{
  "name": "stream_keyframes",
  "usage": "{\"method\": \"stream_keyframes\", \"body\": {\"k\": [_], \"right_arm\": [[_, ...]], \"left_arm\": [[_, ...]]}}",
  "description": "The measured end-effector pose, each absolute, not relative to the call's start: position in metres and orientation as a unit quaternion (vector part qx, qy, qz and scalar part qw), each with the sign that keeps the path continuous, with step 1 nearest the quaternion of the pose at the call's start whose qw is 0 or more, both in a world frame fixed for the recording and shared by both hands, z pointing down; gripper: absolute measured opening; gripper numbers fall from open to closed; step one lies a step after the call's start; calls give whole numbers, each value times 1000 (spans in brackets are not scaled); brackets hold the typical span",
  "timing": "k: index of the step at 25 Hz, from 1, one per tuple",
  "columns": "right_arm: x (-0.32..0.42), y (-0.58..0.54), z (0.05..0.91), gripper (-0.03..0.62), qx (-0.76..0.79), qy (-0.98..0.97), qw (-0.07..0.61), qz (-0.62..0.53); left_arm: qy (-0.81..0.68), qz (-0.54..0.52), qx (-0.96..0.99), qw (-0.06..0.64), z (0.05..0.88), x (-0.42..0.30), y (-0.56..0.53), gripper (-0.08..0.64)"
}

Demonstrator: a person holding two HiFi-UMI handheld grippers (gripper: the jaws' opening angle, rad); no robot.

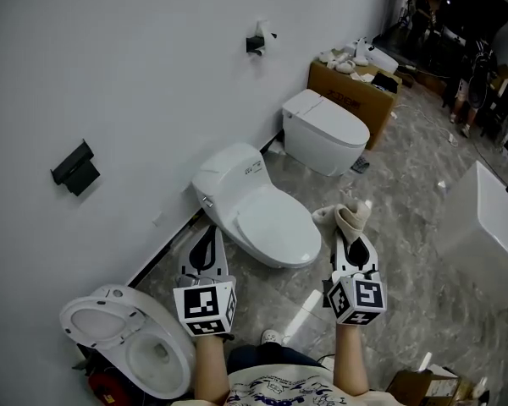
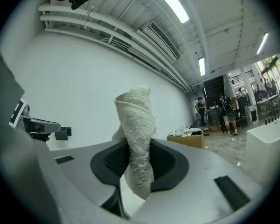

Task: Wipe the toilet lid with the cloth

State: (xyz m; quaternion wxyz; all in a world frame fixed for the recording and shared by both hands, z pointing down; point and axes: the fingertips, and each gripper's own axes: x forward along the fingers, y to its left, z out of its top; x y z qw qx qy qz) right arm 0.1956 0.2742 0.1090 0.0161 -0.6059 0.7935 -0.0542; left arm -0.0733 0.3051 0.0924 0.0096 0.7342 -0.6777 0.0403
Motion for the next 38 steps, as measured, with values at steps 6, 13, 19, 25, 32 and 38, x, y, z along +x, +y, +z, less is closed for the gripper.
{"method": "stream_keyframes", "body": {"k": [6,13,19,25,32,38], "right_arm": [[203,235,119,96,-601,796,12,-63],[195,198,135,95,-598,798,7,-78],[179,150,142,95,-604,793,5,-78],[158,86,145,96,-616,784,5,-74],[132,-3,141,95,-632,772,-1,-68],[111,-71,153,97,-645,760,-12,-75]], "left_arm": [[-680,53,731,18,104,-67,268,3],[-680,62,730,31,121,-73,231,3],[-676,60,734,32,128,-90,180,3],[-661,56,748,32,133,-109,108,3],[-637,54,768,31,130,-130,3,3],[-624,58,778,38,140,-153,-73,3]]}}
